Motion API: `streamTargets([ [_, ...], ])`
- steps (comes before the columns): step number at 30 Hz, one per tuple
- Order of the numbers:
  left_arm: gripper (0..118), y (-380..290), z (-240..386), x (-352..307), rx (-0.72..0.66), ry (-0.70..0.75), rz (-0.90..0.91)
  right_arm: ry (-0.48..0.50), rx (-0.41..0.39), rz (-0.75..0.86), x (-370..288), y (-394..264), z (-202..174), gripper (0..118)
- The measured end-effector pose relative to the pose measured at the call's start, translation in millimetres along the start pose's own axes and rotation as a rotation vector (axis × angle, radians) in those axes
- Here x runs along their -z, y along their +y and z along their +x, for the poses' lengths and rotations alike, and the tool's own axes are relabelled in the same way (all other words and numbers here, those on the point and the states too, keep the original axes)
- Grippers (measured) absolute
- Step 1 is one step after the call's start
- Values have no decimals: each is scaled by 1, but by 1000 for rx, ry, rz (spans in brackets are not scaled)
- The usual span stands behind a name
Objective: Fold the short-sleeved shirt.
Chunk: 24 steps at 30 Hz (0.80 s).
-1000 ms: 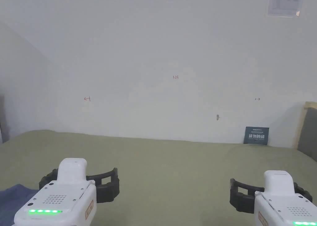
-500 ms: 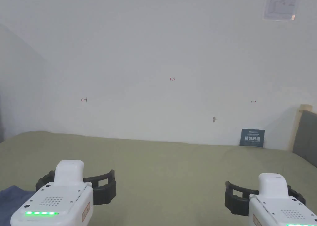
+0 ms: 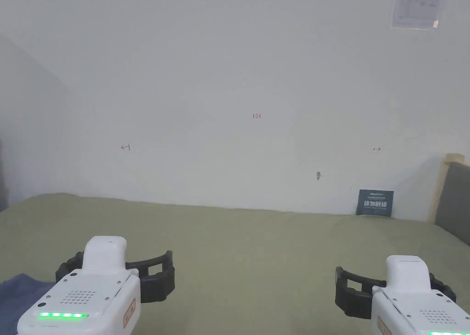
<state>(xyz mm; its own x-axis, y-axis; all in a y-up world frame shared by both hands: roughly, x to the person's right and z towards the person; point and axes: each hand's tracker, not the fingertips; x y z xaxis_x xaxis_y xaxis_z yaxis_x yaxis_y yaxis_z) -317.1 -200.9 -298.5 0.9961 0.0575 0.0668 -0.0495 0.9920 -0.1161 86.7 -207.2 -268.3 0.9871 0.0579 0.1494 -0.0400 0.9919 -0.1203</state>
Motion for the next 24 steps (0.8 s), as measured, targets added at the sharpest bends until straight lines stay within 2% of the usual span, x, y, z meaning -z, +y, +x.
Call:
streamTargets([
  [24,118,1,0,-1,3,6,1,18,-6,17,0,2,-1,118],
])
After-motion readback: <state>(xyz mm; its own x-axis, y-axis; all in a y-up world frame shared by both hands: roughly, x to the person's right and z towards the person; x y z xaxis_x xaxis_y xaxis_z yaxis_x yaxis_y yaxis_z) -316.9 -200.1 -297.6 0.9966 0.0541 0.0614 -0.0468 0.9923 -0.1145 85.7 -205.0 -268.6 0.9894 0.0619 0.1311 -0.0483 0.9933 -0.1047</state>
